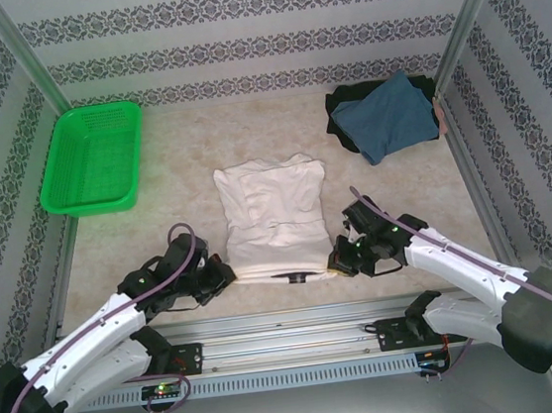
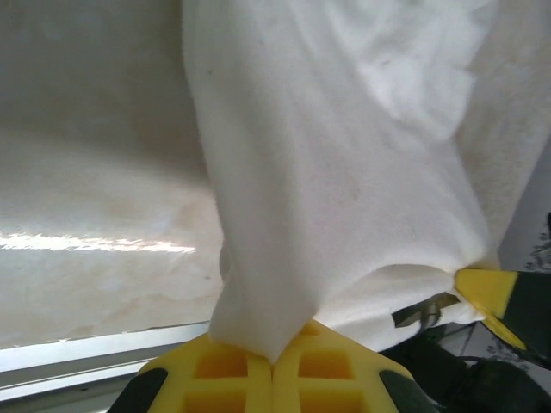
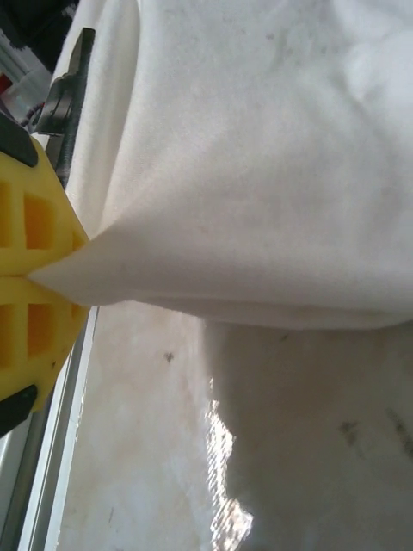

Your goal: Fold and stack the t-shirts

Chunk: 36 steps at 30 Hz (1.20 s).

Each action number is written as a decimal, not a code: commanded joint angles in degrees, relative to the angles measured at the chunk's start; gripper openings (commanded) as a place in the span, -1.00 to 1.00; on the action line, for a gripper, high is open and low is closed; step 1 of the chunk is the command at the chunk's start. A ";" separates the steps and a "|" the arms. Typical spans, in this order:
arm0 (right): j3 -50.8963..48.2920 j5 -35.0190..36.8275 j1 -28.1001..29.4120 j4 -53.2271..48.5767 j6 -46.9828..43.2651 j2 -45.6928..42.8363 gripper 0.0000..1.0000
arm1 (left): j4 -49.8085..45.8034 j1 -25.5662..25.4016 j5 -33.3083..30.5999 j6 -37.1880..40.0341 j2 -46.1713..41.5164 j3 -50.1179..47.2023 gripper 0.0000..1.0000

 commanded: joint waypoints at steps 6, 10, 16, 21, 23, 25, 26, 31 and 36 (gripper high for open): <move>12.25 1.71 -6.01 -7.39 -6.27 4.59 -1.00 | -1.70 7.28 0.04 3.55 5.26 9.07 -1.00; 17.49 -0.53 -10.17 -7.55 -10.42 9.67 -1.00 | 0.30 13.03 4.16 7.09 9.81 12.46 -1.00; 25.75 -2.56 -14.56 -8.12 -15.40 18.23 -1.00 | 1.94 18.65 7.28 12.21 17.87 18.62 -1.00; 31.93 -4.02 -17.01 -8.58 -18.36 25.69 -1.00 | 3.95 22.11 9.77 14.82 24.22 22.40 -1.00; 34.42 -4.07 -17.88 -8.96 -19.33 28.30 -1.00 | 4.67 23.07 10.59 15.50 26.50 23.82 -1.00; 36.72 -4.61 -18.65 -9.26 -20.12 30.80 -1.00 | 5.13 24.21 11.38 16.34 28.59 25.22 -1.00; 38.03 -4.72 -19.03 -9.49 -20.55 32.24 -1.00 | 5.55 24.78 11.77 16.60 29.77 25.82 -1.00; 43.73 -4.81 -20.38 -11.08 -22.37 38.07 -1.00 | 6.67 26.75 13.41 18.48 35.46 29.73 -1.00; 49.39 -4.92 -21.19 -11.89 -23.38 44.11 -0.99 | 8.82 28.56 14.88 19.42 41.16 32.37 -1.00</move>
